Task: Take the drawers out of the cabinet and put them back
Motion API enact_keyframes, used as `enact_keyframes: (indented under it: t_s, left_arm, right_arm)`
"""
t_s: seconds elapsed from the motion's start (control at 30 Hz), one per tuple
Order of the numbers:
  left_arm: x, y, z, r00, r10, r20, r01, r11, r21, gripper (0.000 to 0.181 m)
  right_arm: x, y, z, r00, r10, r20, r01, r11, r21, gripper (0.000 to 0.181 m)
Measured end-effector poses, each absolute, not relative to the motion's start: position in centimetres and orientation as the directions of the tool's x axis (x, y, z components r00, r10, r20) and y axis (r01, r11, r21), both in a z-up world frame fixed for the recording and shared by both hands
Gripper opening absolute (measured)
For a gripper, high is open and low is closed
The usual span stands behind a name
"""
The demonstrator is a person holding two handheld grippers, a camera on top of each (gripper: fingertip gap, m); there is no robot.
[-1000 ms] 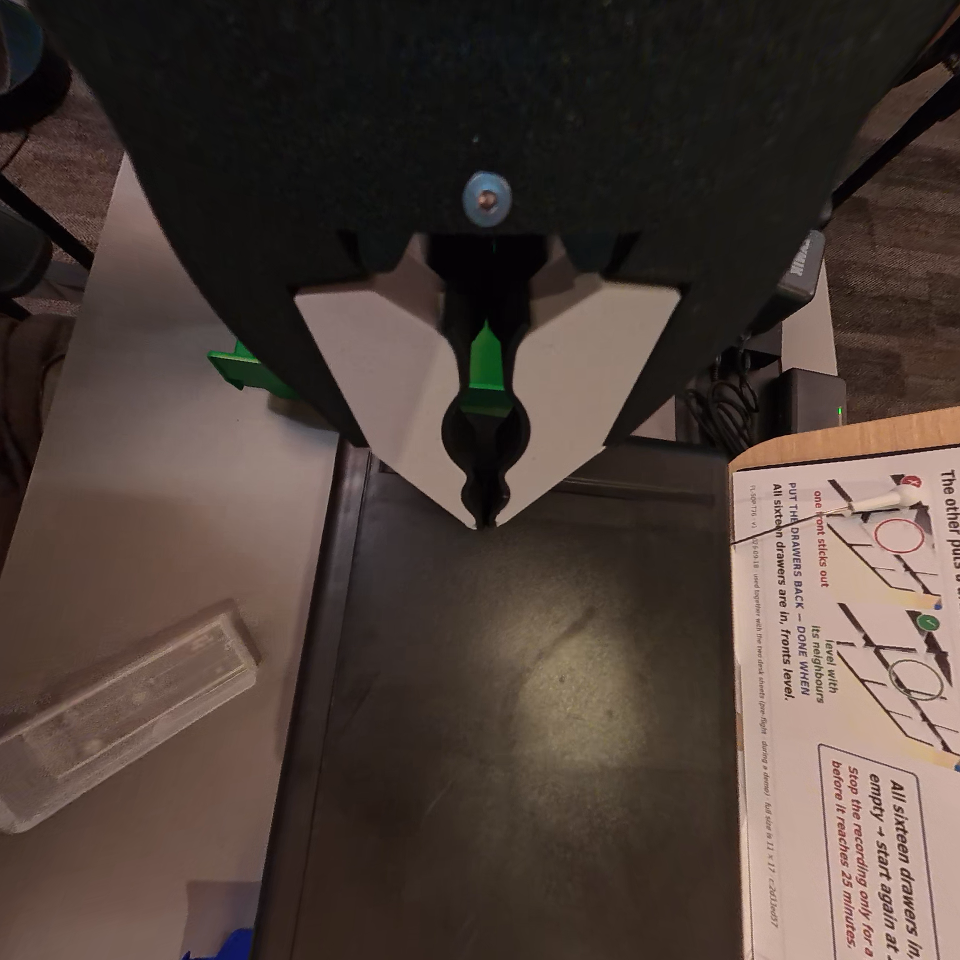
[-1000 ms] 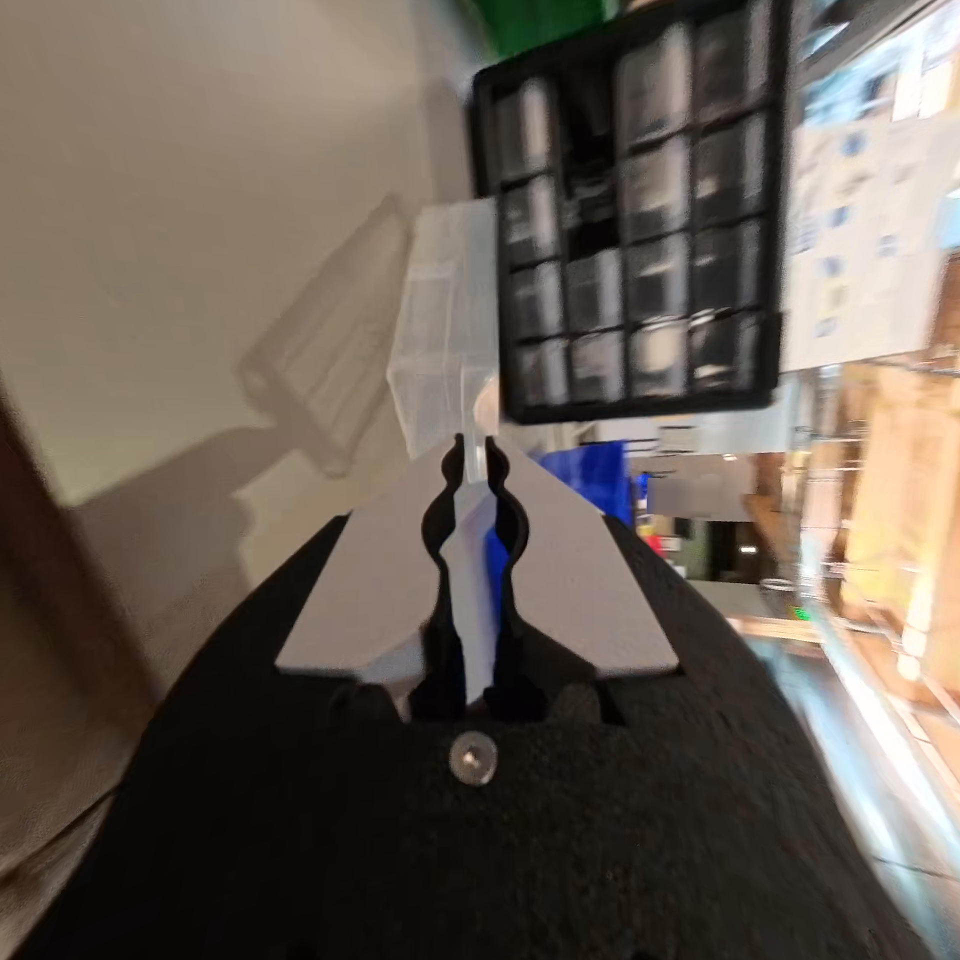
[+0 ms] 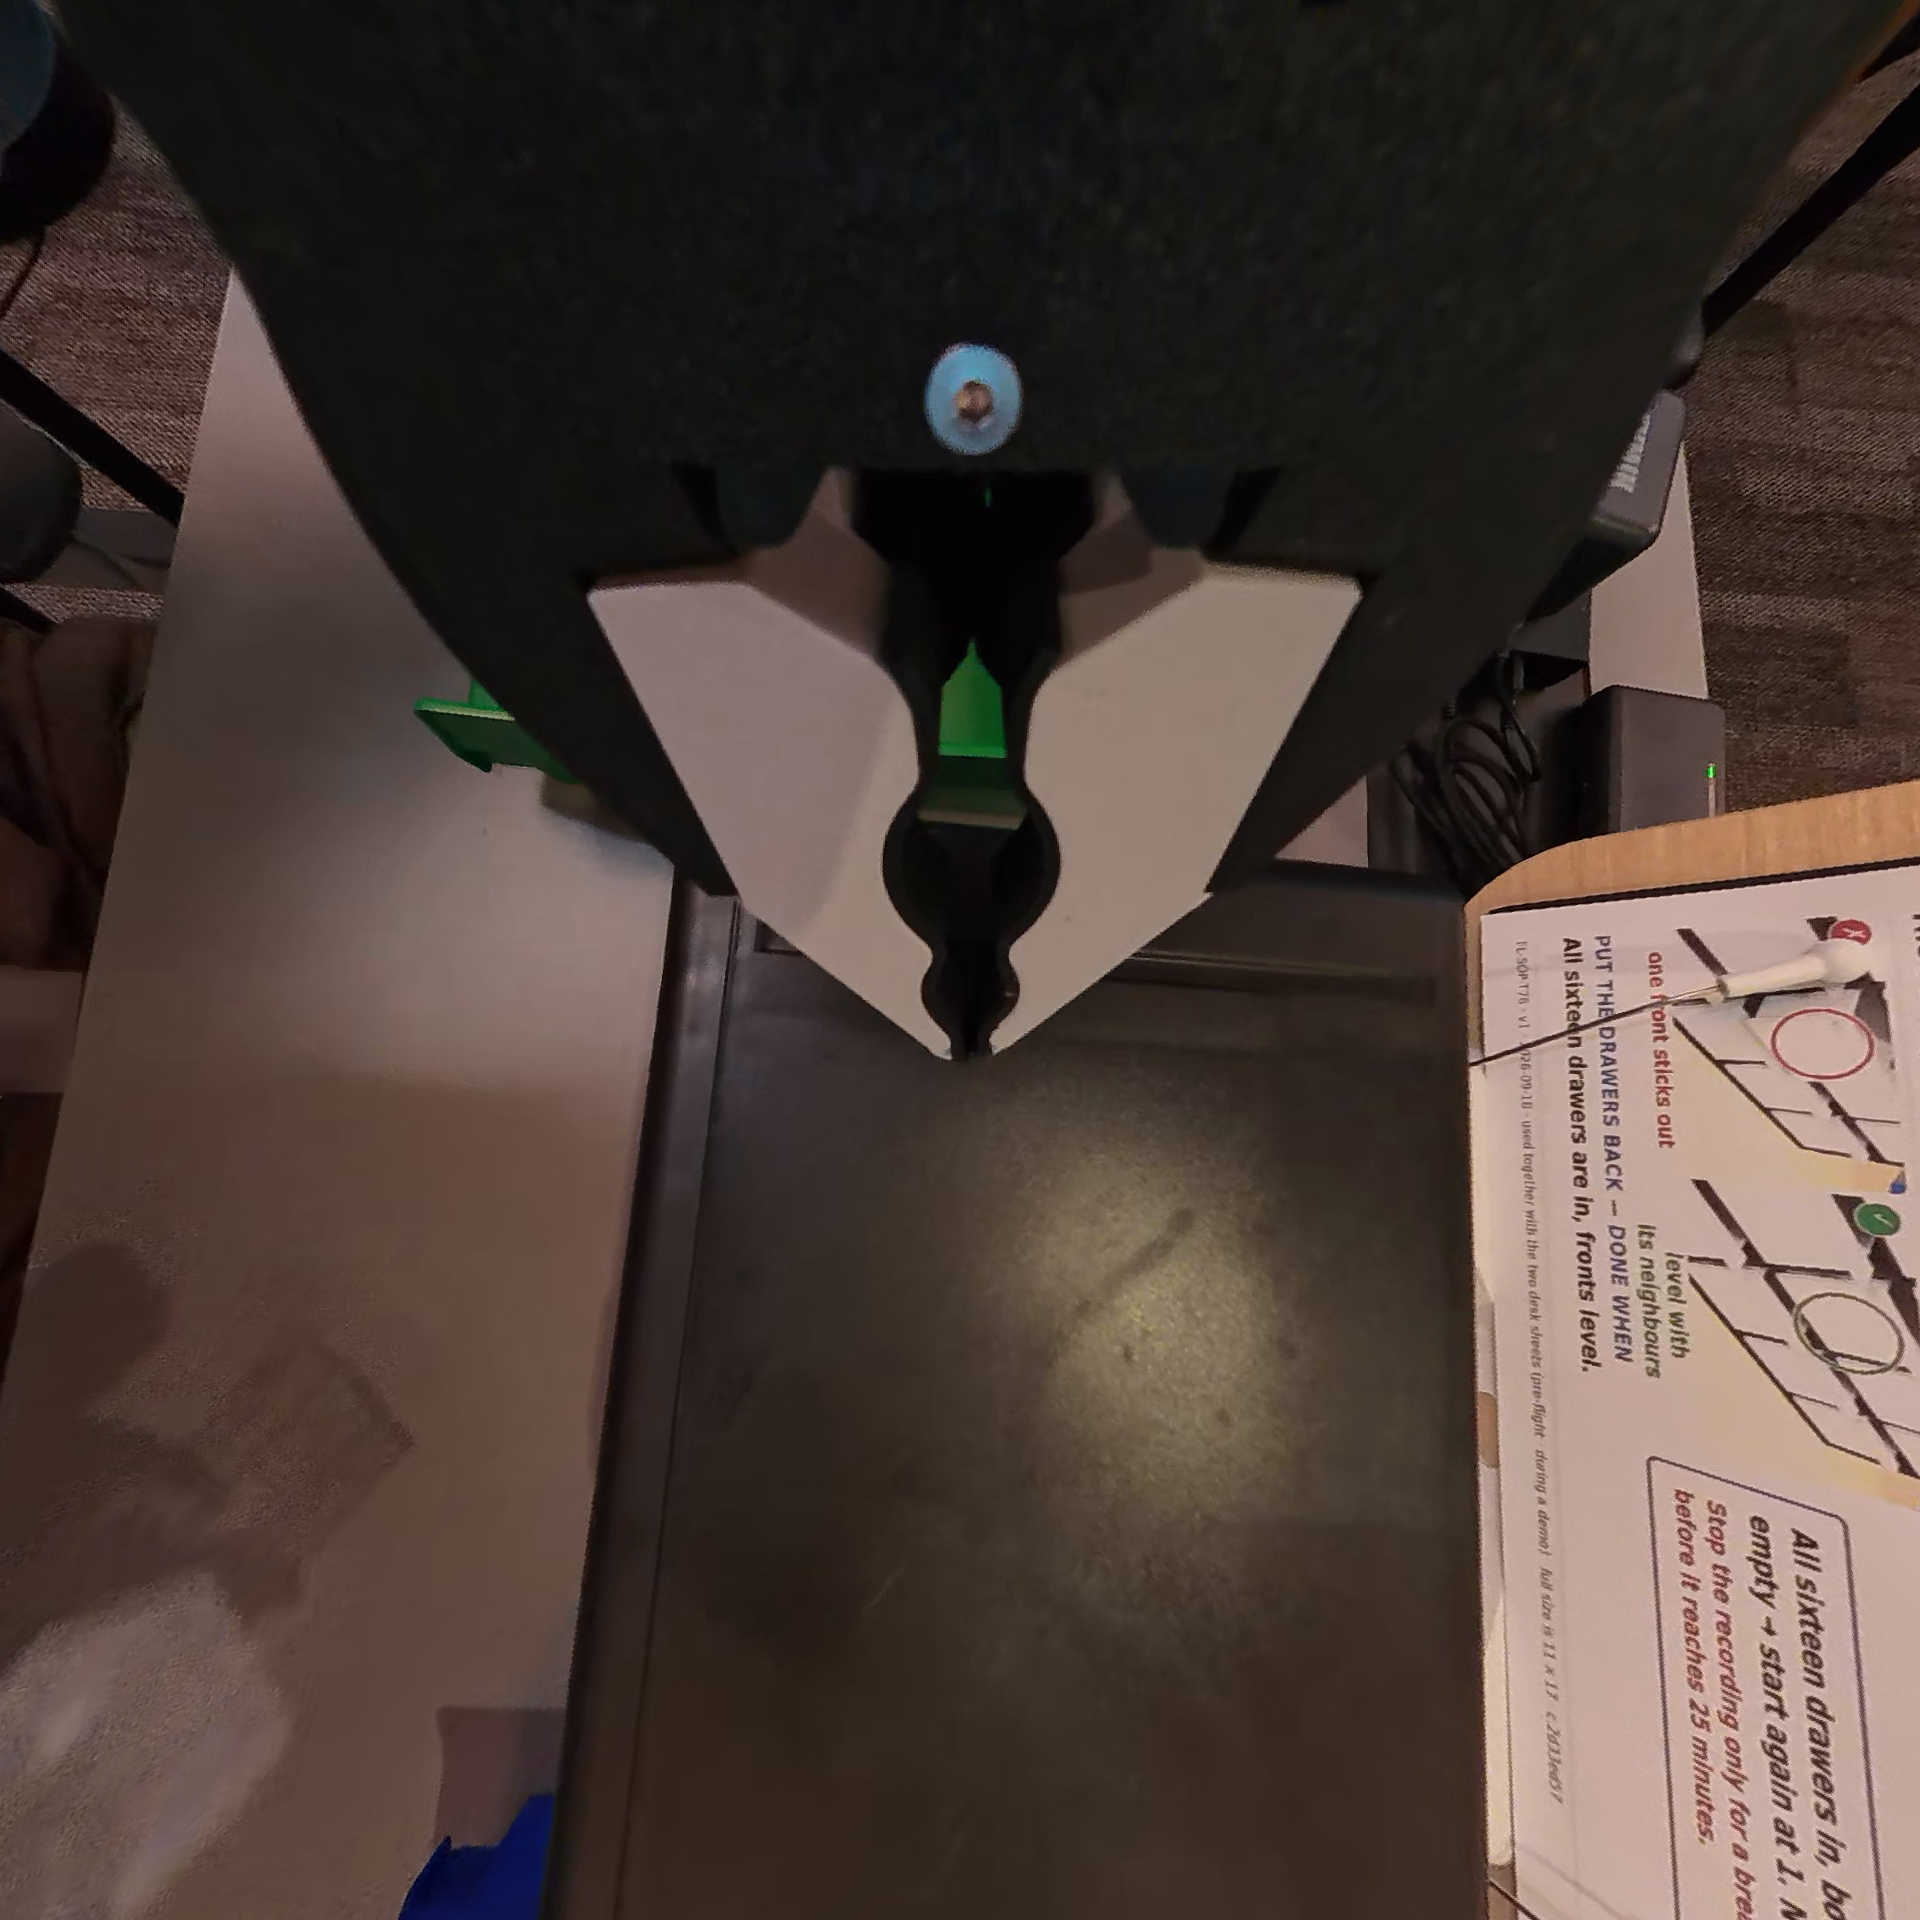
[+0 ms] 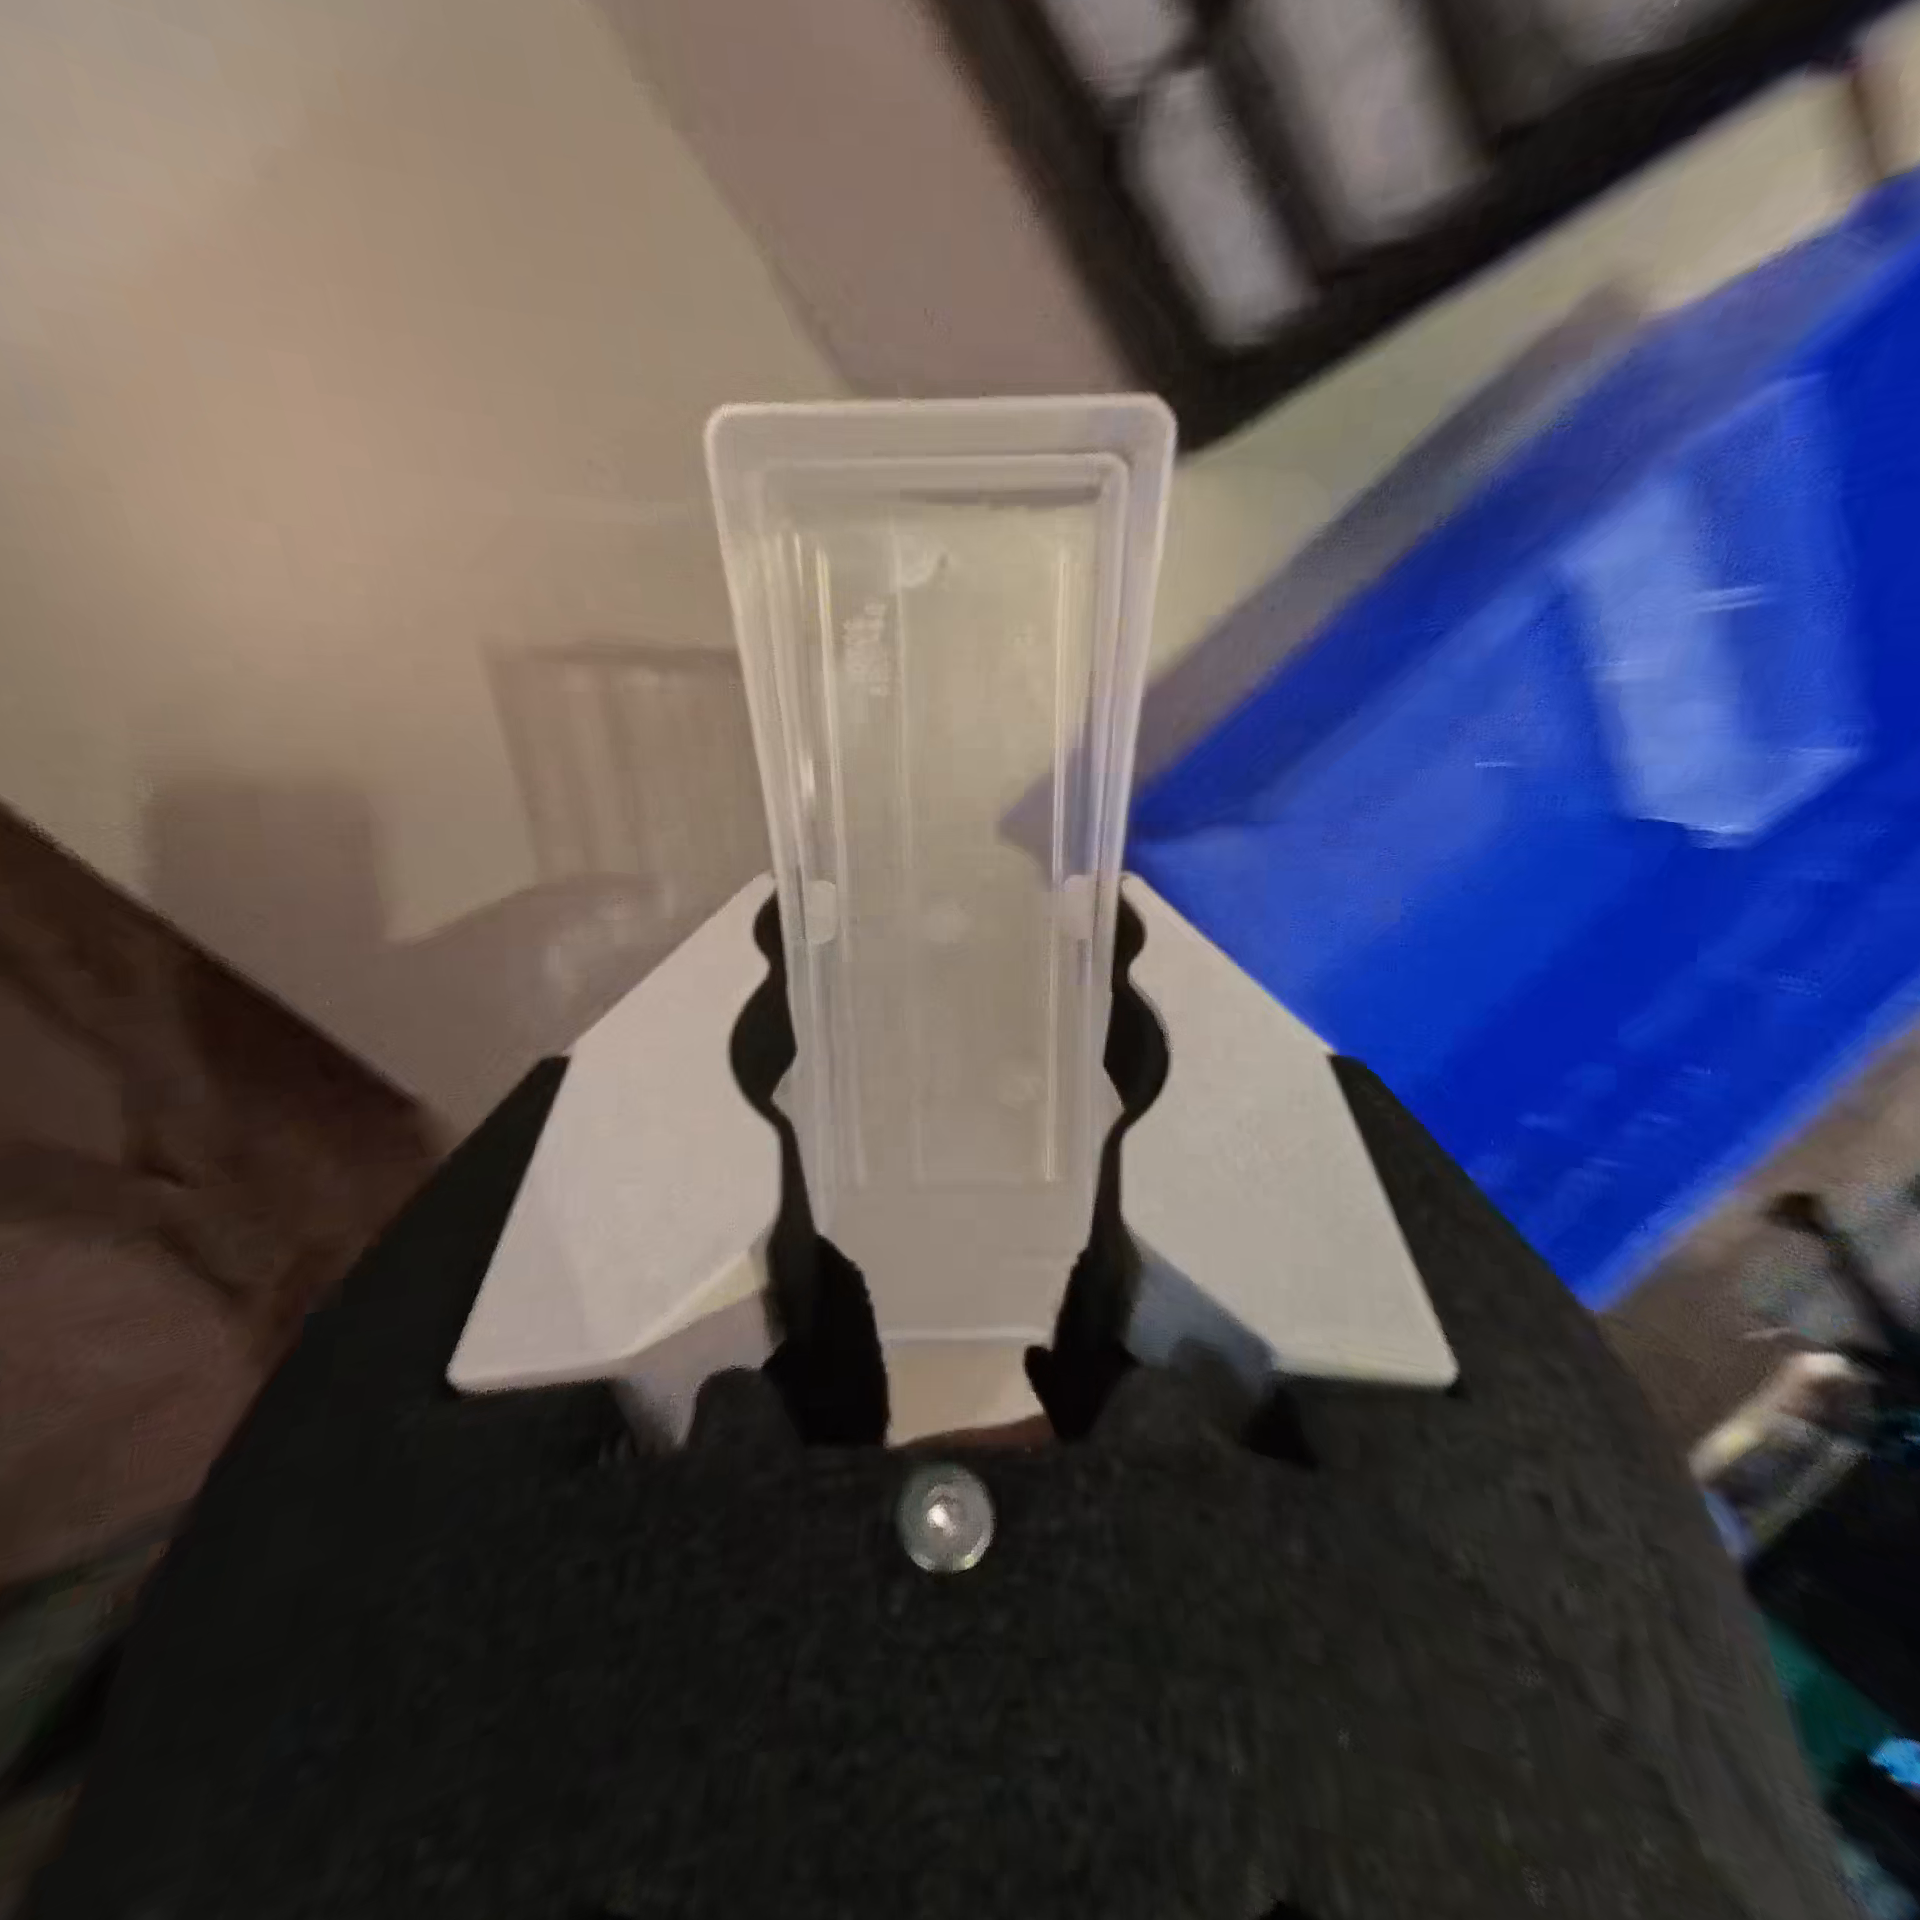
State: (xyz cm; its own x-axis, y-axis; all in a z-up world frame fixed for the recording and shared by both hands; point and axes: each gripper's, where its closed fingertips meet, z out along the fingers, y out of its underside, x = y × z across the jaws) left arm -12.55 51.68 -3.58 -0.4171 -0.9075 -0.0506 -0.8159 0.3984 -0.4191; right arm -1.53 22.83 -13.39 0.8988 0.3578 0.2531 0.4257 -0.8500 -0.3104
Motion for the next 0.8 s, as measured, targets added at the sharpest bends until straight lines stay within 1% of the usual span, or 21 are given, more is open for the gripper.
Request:
enact_keyframes:
  t_s: [0.03, 0.1, 0.13, 0.2, 0.27, 0.3, 0.43, 0.47, 0.6, 0.67, 0.73, 0.8]
  left_arm:
    - [-12.6, 51.7, -3.6, -0.415, -0.908, -0.052, -0.817, 0.397, -0.418, 0.000]
    - [-12.6, 51.7, -3.6, -0.406, -0.912, -0.058, -0.819, 0.391, -0.419, 0.000]
    - [-12.6, 51.7, -3.6, -0.400, -0.914, -0.059, -0.821, 0.386, -0.420, 0.000]
    - [-12.6, 51.7, -3.6, -0.388, -0.920, -0.056, -0.826, 0.374, -0.421, 0.000]
    - [-12.6, 51.7, -3.6, -0.375, -0.926, -0.047, -0.835, 0.360, -0.415, 0.000]
    - [-12.5, 51.7, -3.6, -0.371, -0.928, -0.044, -0.840, 0.356, -0.409, 0.000]
    - [-12.5, 51.7, -3.6, -0.352, -0.935, -0.037, -0.862, 0.339, -0.377, 0.000]
    - [-12.5, 51.7, -3.6, -0.347, -0.937, -0.037, -0.866, 0.335, -0.371, 0.000]
    - [-12.6, 51.7, -3.6, -0.324, -0.945, -0.036, -0.878, 0.315, -0.359, 0.000]
    - [-12.6, 51.7, -3.6, -0.316, -0.948, -0.034, -0.882, 0.307, -0.357, 0.000]
    - [-12.6, 51.7, -3.6, -0.312, -0.950, -0.033, -0.884, 0.302, -0.356, 0.000]
    - [-12.6, 51.6, -3.6, -0.311, -0.950, -0.034, -0.885, 0.303, -0.354, 0.000]
  right_arm:
    - [1.4, 23.0, -12.0, 0.869, 0.391, 0.302, 0.477, -0.826, -0.301, 0.059]
    - [7.5, 23.5, -11.0, 0.772, 0.493, 0.401, 0.600, -0.774, -0.203, 0.059]
    - [10.0, 24.2, -11.3, 0.724, 0.547, 0.420, 0.653, -0.741, -0.160, 0.059]
    - [13.9, 26.5, -13.1, 0.696, 0.599, 0.397, 0.689, -0.712, -0.134, 0.060]
    - [16.1, 29.0, -16.1, 0.686, 0.655, 0.317, 0.716, -0.685, -0.134, 0.060]
    - [16.9, 30.1, -17.6, 0.665, 0.687, 0.295, 0.738, -0.666, -0.112, 0.060]
    - [20.4, 33.4, -22.3, 0.527, 0.802, 0.281, 0.830, -0.557, 0.037, 0.061]
    - [20.9, 34.0, -22.9, 0.505, 0.818, 0.276, 0.843, -0.536, 0.048, 0.061]
    - [21.6, 34.9, -24.5, 0.475, 0.861, 0.182, 0.872, -0.488, 0.038, 0.064]
    - [21.7, 35.1, -24.6, 0.504, 0.853, 0.134, 0.860, -0.510, 0.020, 0.064]
    - [21.9, 35.1, -24.5, 0.518, 0.846, 0.129, 0.851, -0.524, 0.023, 0.074]
    - [21.5, 34.8, -23.7, 0.524, 0.840, 0.143, 0.848, -0.530, 0.003, 0.075]
